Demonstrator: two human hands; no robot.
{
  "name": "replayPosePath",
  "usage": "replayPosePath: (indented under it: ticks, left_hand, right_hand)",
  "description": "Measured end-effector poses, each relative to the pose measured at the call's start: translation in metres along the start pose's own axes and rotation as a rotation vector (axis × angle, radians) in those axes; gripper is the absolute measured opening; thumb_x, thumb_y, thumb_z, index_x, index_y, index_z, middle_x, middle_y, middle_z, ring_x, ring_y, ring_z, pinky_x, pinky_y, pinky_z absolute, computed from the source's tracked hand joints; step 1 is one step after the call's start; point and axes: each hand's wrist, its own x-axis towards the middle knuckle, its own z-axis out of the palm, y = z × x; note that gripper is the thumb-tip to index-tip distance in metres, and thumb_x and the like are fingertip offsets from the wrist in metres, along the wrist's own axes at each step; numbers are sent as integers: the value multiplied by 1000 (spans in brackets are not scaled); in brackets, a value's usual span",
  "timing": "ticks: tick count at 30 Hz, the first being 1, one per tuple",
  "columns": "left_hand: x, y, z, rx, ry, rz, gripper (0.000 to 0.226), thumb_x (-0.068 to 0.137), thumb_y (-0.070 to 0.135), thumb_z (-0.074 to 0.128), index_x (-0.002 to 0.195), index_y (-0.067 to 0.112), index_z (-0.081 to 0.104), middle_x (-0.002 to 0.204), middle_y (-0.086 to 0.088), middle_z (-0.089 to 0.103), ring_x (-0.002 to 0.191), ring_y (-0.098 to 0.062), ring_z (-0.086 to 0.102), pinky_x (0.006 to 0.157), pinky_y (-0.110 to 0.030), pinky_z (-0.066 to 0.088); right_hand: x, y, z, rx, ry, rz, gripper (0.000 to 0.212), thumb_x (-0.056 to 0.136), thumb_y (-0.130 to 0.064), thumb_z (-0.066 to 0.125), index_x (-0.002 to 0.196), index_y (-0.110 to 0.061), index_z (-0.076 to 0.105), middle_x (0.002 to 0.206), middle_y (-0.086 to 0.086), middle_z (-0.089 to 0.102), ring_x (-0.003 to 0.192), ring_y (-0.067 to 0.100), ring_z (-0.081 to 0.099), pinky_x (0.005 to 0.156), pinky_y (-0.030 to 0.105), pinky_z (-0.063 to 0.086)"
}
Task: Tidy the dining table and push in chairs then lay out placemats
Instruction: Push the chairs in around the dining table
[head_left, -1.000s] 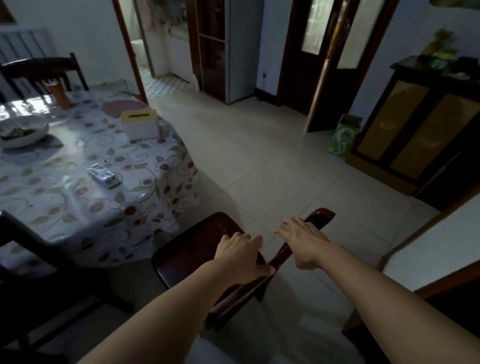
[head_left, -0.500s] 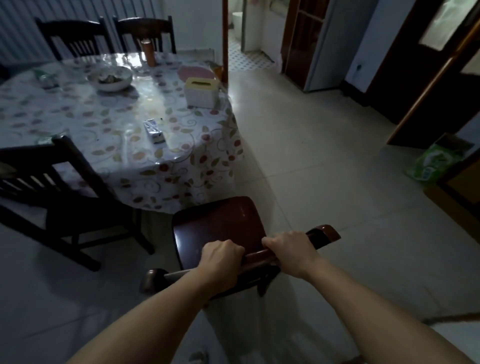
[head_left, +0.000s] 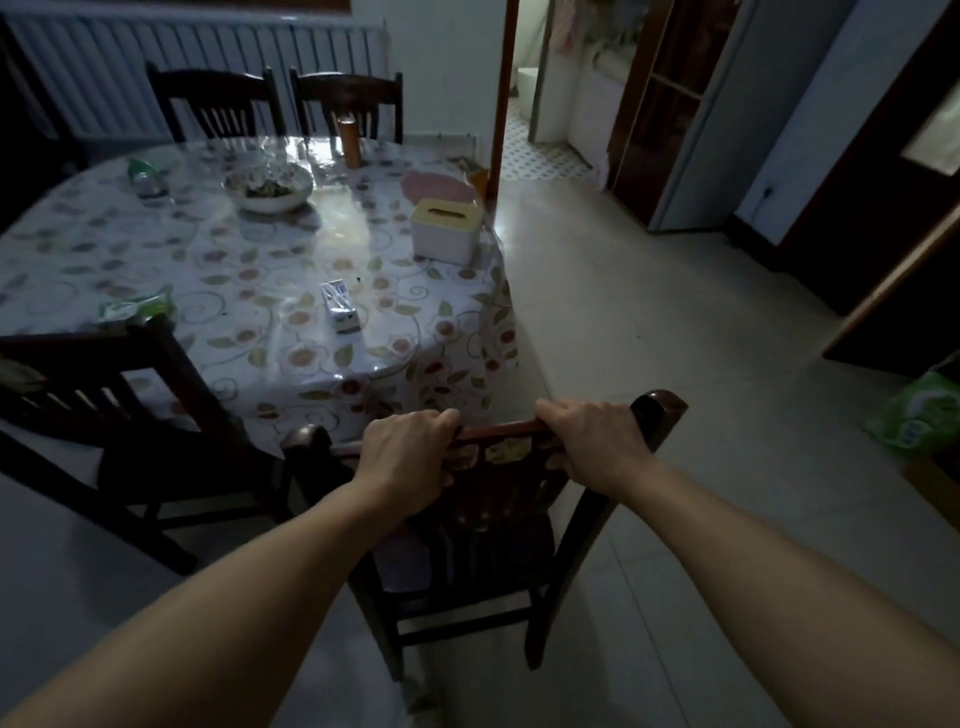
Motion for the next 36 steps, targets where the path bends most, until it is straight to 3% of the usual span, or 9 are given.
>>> replayPosePath:
  ticks: [8,13,20,23,27,29,32,34,36]
  left_hand:
    - [89,-63,-39,7,16,-20,49,70,38,74,110,23,50,110,-1,63,99,-26,61,65,-31,33]
    - [113,-103,-42,47,4,-74,46,70,41,73,105,22,49,107,1,63,97,-25,61,62,-30,33]
    - [136,-154,-37,87,32,-175,49,72,41,73,110,23,49,107,5,62,92,-21,62,61,-28,39]
    - [138,-171,-20,106,55,-199,47,74,40,71,111,24,47,106,7,60,95,-20,62,59,-27,32]
    - [143,-191,6,101,148,-162,43,61,37,80,90,21,52,84,3,62,73,-22,62,51,-26,31]
    - [141,-197,17,144,149,-145,50,46,37,86,81,22,54,71,5,61,60,-18,60,44,-23,28]
    - [131,-200,36,150,159,-128,52,41,38,86,81,24,56,72,7,61,59,-15,60,39,-24,36]
    - [123,-195,43,154,164,-112,50,39,36,85,76,24,55,66,7,58,53,-15,57,39,-23,30]
    - [115,-189,47,147,183,-106,49,39,32,85,78,25,55,64,7,57,52,-16,57,38,-23,30]
  right_hand:
    - [123,21,-30,13,-85,-21,44,76,-31,73,111,-18,50,110,2,61,102,27,59,68,33,37]
    - [180,14,-32,-11,-84,-96,53,78,-32,72,123,-22,46,120,1,59,109,26,57,68,28,30]
    - [253,-2,-17,-25,-54,-203,46,76,-35,71,113,-19,49,113,4,62,104,26,59,74,34,42]
    - [273,-12,2,-34,-69,-260,45,77,-36,70,114,-20,49,111,4,62,103,26,60,71,32,39]
    - [286,-18,24,-31,-48,-318,45,79,-37,69,114,-19,49,108,4,62,101,26,60,68,31,32]
    - [287,-22,32,-9,-26,-329,45,79,-36,69,116,-20,50,108,3,62,101,26,59,72,32,35]
    - [280,-28,47,63,-12,-360,50,78,-30,68,124,-20,50,112,1,62,104,25,59,80,35,43]
    - [273,-28,55,92,1,-373,55,71,-29,73,122,-19,54,108,1,64,97,26,62,75,36,47]
    - [266,-29,61,71,-7,-376,53,50,-31,82,98,-20,62,85,-1,67,75,23,67,56,31,48]
